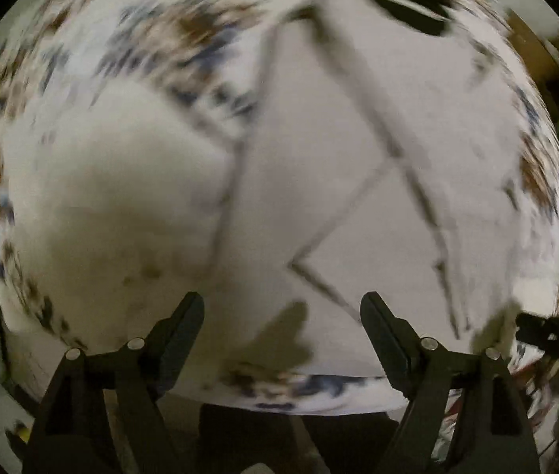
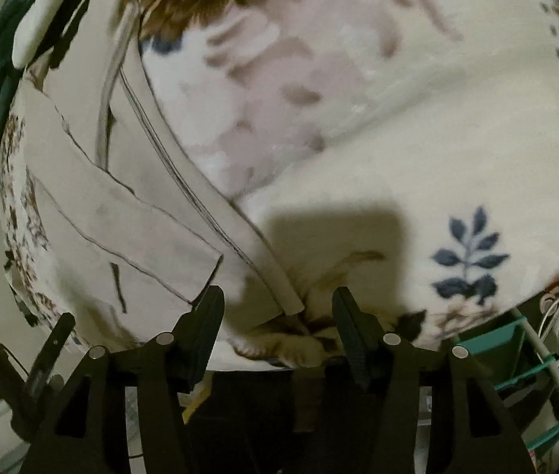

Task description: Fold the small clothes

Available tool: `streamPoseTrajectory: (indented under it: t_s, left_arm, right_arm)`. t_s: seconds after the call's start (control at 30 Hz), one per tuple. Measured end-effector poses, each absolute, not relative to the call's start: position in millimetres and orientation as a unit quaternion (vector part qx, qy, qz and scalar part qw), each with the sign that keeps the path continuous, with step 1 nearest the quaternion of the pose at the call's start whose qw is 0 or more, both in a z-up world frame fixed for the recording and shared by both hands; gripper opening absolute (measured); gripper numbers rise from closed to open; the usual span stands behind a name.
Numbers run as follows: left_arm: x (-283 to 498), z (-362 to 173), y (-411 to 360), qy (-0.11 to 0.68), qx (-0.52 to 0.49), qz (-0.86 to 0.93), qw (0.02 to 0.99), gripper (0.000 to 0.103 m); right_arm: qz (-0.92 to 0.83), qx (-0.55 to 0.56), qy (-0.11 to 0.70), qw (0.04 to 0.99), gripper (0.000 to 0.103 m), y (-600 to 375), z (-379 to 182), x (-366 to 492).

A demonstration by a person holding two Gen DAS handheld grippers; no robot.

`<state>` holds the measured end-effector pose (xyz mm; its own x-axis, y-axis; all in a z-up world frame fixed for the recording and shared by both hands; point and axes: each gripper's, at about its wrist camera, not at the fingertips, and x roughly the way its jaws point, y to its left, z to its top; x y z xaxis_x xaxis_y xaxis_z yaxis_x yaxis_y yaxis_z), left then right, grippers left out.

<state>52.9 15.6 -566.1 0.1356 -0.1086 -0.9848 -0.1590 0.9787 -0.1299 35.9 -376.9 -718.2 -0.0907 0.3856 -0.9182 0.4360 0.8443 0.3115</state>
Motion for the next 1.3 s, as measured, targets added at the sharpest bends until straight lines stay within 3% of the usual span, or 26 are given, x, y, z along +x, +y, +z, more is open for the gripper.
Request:
streamPoseTrajectory:
  t_s: [0.27, 0.3, 0.33, 0.4, 0.43, 0.5, 0.53, 0.9, 1.1, 1.3]
  left_arm:
    - [34, -615, 42, 0.694, -0.136, 0.020, 0.707, 0.075]
    - [31, -618, 39, 0.695, -0.135, 0.014, 0.707, 0.068]
    - [29, -620, 33, 0.695, -0.127, 0.007, 0.708, 0.047]
    - [28, -619, 23, 0.690, -0.100, 0.009, 0.716, 0.032]
    - [26, -615, 19, 0.683, -0.097, 0.005, 0.724, 0.004]
    - [25, -609, 15, 0.682, -0.098, 0.005, 0.725, 0.003]
    - [23, -603, 14, 0.681, -0.107, 0.005, 0.724, 0.003]
    - [45, -509, 50, 0.659, -0.262, 0.002, 0.705, 0.003]
    - [123, -481, 62, 0.607, -0.291, 0.000, 0.740, 0.003]
    - [239, -500, 69, 0.570, -0.304, -0.011, 0.763, 0.008]
  right_arm:
    - [0.000, 0.252, 0.750, 0.612, 0.061, -356, -749, 36]
    - [0.002, 0.245, 0.750, 0.615, 0.061, -352, -748, 35]
    - [0.005, 0.243, 0.749, 0.617, 0.061, -350, -748, 34]
    - [0.015, 0.242, 0.746, 0.621, 0.055, -343, -746, 33]
    - [0.022, 0.243, 0.744, 0.622, 0.047, -338, -745, 31]
    - [0.028, 0.241, 0.748, 0.618, 0.009, -327, -744, 32]
    - [0.028, 0.244, 0.745, 0.620, 0.004, -324, -740, 37]
    - [0.060, 0.373, 0.695, 0.612, 0.003, -336, -664, 56]
    - [0.073, 0.414, 0.651, 0.632, 0.003, -366, -626, 127]
    - [0.044, 0.410, 0.615, 0.672, 0.003, -393, -628, 232]
